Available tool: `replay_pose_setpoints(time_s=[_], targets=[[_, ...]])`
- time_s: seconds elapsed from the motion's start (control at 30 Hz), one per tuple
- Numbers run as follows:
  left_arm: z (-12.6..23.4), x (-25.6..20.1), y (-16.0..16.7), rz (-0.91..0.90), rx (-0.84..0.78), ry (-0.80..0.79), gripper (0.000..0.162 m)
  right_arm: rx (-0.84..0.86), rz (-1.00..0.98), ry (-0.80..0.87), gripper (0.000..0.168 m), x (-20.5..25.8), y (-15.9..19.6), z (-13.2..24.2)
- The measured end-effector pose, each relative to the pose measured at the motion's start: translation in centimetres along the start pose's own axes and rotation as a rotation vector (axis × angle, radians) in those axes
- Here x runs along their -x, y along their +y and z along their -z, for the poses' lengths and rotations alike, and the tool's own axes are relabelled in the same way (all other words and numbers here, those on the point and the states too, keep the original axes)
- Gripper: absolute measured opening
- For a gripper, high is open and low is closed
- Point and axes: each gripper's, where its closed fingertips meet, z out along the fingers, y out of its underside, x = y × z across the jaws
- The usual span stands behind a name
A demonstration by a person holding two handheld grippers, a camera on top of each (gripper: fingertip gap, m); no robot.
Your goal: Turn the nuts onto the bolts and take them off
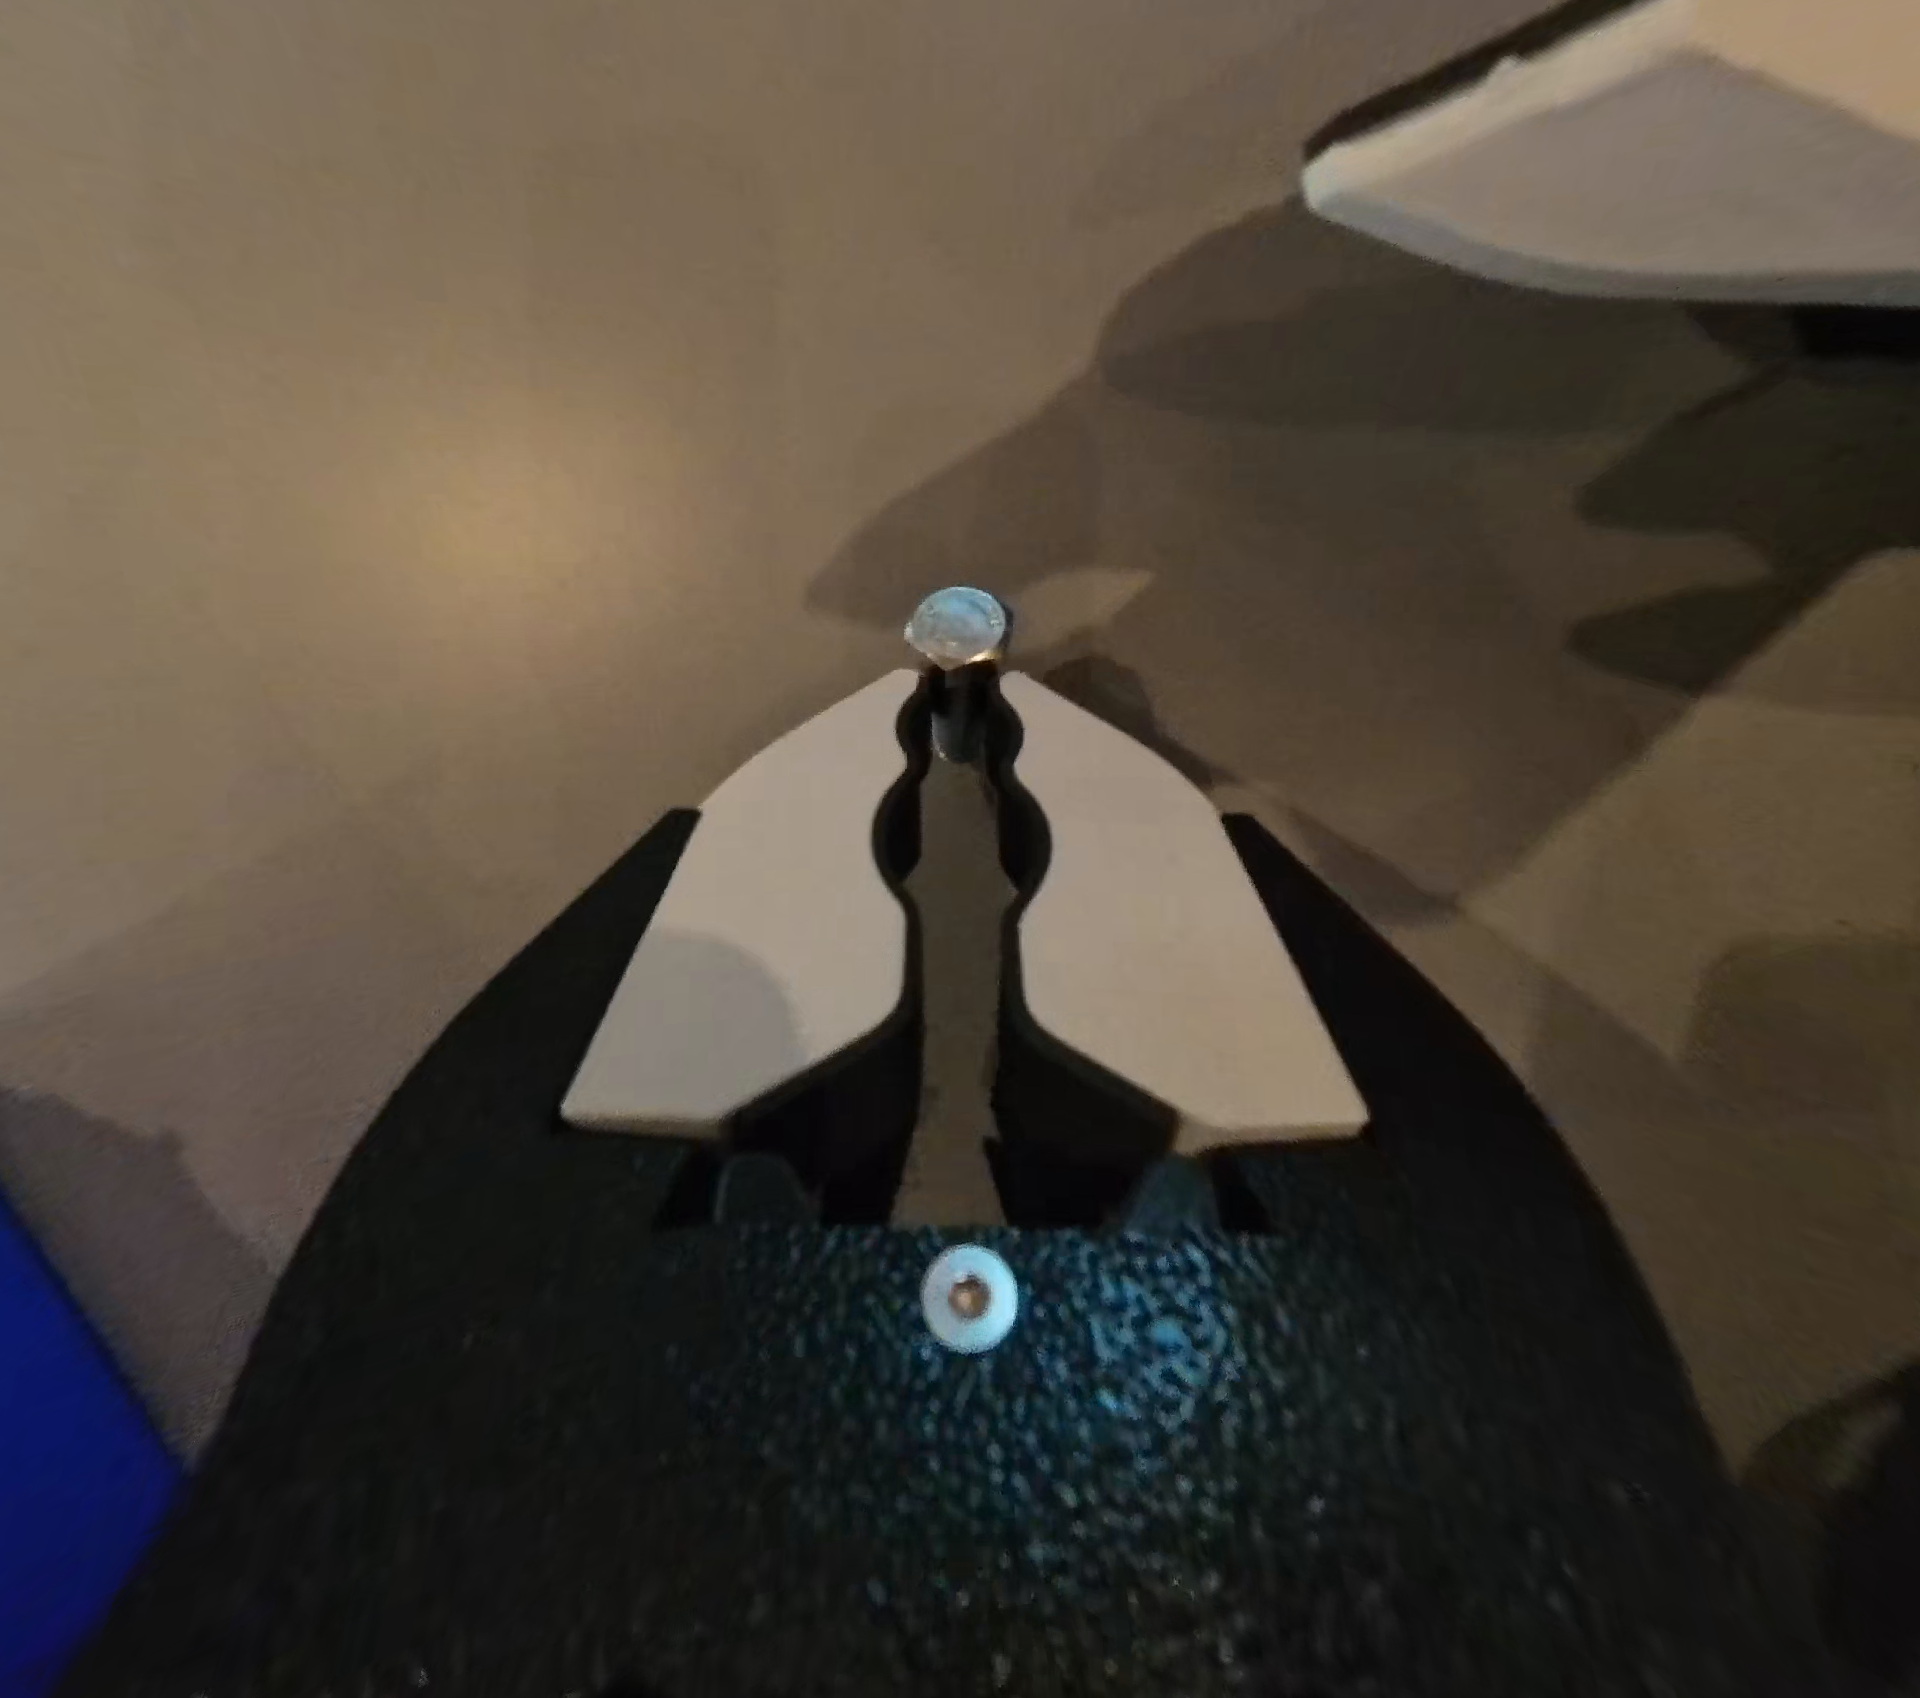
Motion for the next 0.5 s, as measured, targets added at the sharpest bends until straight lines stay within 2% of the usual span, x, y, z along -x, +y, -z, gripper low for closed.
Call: replay_pose_setpoints(time_s=[0.27, 0.5], targets=[[-0.78, -0.35, 0.61, 0.038, 0.01, 0.031, 0.009, 0.012, 0.003, -0.026, 0.026, 0.51, 0.33, -0.28], [-0.5, -0.48, -0.07, 0.094, -0.051, 0.078, 0.015, -0.008, 0.003, -0.033, 0.027, 0.63, 0.08, -0.23]])
